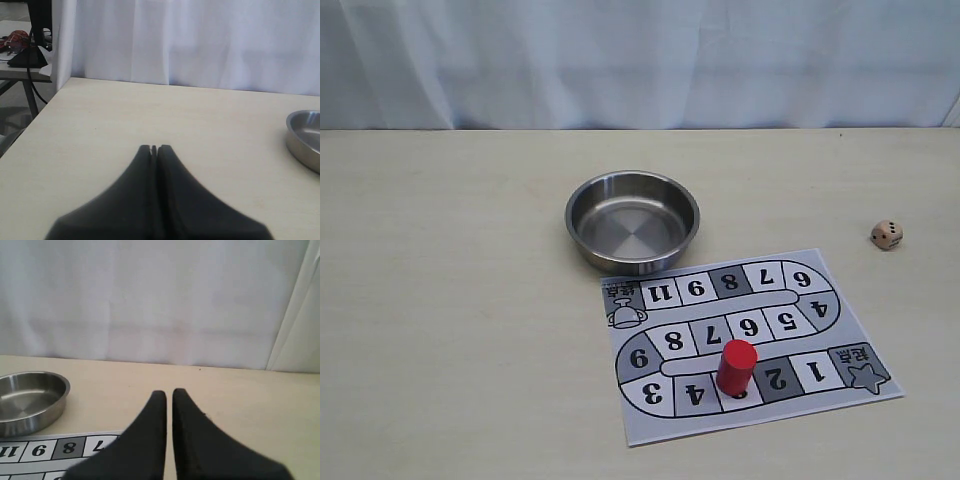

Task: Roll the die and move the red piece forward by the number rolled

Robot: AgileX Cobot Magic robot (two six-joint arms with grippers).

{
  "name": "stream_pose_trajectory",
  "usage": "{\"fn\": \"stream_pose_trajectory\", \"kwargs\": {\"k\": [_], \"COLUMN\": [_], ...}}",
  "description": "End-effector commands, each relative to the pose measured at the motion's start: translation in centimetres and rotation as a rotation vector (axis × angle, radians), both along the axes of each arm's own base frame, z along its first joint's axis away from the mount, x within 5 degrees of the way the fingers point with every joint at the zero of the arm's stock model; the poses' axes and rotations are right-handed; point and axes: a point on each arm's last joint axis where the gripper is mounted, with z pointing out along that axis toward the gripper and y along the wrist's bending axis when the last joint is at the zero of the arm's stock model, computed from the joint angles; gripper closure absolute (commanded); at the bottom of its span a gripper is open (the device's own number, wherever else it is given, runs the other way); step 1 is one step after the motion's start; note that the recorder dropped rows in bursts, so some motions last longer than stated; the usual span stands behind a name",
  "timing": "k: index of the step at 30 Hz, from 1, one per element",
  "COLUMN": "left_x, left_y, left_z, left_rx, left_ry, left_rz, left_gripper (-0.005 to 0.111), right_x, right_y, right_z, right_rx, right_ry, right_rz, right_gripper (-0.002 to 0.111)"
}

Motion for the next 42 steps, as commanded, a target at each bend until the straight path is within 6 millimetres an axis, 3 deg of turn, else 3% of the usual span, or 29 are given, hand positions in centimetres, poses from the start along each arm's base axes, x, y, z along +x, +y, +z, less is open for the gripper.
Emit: {"fn": "stream_pose_trajectory", "kwargs": {"k": [1,42], "left_x": [0.00,0.00], "left_y": [-0.01,0.00], "left_z": [0.29,0.29], "left_rx": [-0.006,-0.003], "left_ry": [-0.018,-0.018], "left_rz": [0.000,0.000], "left_gripper": [0.107,0.107], "right_x": [-0.03,-0.04], "right_y": [-0.08,-0.08], "right_z": [-0.45,-0.58], "right_rx": [-0.006,0.009], "right_ry": [0.040,0.055], "right_rz": [-0.012,-0.012], "right_gripper": [0.104,0.104]}}
